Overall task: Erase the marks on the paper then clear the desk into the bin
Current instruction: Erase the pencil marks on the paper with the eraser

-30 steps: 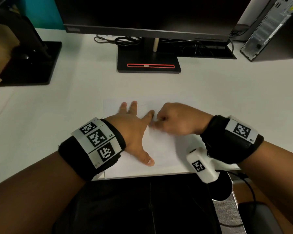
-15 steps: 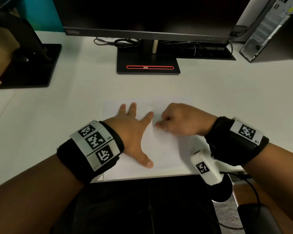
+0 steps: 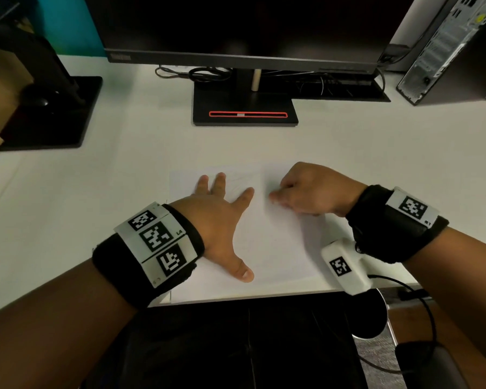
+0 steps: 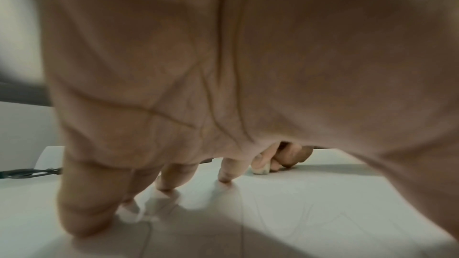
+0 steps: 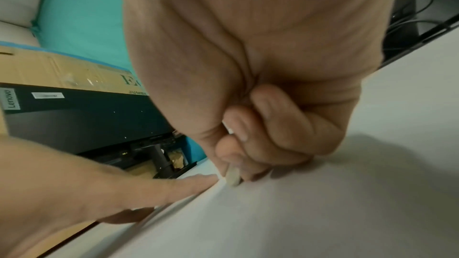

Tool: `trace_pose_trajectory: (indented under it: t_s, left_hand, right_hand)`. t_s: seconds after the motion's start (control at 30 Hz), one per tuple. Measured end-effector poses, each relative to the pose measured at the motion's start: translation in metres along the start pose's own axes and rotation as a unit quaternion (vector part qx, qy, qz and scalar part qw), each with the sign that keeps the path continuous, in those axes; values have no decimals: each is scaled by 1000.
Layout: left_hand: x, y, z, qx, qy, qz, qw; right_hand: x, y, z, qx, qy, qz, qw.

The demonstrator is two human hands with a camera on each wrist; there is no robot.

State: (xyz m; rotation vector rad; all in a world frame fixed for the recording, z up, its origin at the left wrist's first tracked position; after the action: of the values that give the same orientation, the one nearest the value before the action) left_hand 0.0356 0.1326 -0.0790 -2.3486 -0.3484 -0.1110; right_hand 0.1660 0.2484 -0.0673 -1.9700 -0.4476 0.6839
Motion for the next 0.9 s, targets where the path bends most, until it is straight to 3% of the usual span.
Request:
trace_pose_trajectory:
  t_s: [0.13,0.2,0.3,0.43,0.5,0.6,0.73,0.9]
  left_hand:
    - [0,0,1,-1,2,-2,1000]
    - [0,0,1,0,2,-3,1000]
    - [0,0,-1,0,2,-6,1000]
    - [0,1,2,3,3,0,1000]
    - [0,1,2,3,2,2,1000]
    - [0,0,1,2,2,-1,1000]
    - [-1,1,2,2,5,-1,1000]
    - [-1,0,1,2,5,-3,1000]
  right_hand:
    - [-22,18,-7,-48,-64,-30,996]
    - [-14,14,-3,-52,-46,-19,997]
    - [-4,-2,2,-5,-15,-24,1000]
    - [-32,19,-9,-31,-83,-59,994]
    - [-30,21,-7,-46,-78,-36,995]
    - [-21,10,0,-9,-48,-26,998]
    - [-37,24,-8,-39,-82,-45,995]
    - [2,-4,7,17,16,-6,1000]
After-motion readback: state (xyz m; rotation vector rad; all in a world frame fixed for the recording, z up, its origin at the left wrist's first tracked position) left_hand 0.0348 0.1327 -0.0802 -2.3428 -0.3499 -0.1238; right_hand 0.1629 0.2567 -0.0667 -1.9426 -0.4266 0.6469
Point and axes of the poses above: each hand's wrist, its own z-axis towards the middle knuckle, its own y-axis out of the palm, x = y × z, the point moved 6 cm from there along z, towards the middle knuckle, and after that the axes turned 12 degrees about -z, right-handed, at the moved point
